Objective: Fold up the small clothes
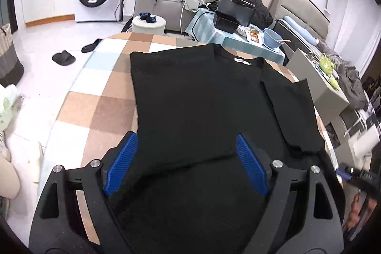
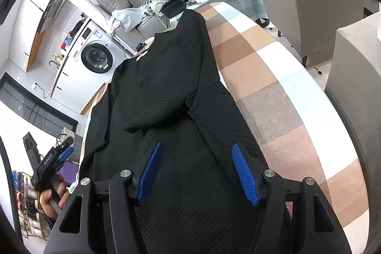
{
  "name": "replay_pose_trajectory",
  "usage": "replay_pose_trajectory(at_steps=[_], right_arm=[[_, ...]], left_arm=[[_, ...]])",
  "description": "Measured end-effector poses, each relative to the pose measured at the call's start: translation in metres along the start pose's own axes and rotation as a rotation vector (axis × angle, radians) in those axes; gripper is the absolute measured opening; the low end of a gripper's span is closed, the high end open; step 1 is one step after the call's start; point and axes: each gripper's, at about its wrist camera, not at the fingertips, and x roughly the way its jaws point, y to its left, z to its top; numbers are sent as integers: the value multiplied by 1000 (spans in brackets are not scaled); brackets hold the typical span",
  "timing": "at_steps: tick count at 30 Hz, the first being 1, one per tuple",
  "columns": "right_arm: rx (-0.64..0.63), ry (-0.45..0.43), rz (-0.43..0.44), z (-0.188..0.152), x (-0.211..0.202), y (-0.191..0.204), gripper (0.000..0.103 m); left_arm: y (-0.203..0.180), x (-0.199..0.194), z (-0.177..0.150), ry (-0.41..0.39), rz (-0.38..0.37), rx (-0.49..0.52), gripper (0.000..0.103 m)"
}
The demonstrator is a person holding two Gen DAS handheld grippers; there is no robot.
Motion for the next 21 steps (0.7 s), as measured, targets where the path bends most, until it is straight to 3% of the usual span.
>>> replay_pose_trajectory(at_steps=[4, 7, 9, 13, 17, 21], right_arm=[[-34, 18, 14, 0, -5, 5, 63], [-100, 18, 12, -3, -15, 10, 71], [-138, 12, -6, -7, -22, 11, 78], [-183, 18, -33, -18, -34, 3, 79], [-232, 14, -46, -35, -47, -6, 80], [-288, -19, 27, -52, -64, -9, 87]], left_arm=[[-4, -36, -19, -21, 85, 55, 83], [-1, -63, -36, -18, 141, 71, 83], [4, -79, -49, -24, 148, 66, 87], [18, -110, -81, -47, 171, 27, 100], [30, -139, -113, -82, 193, 5, 102], [34, -153, -133, -62, 170, 24, 102]])
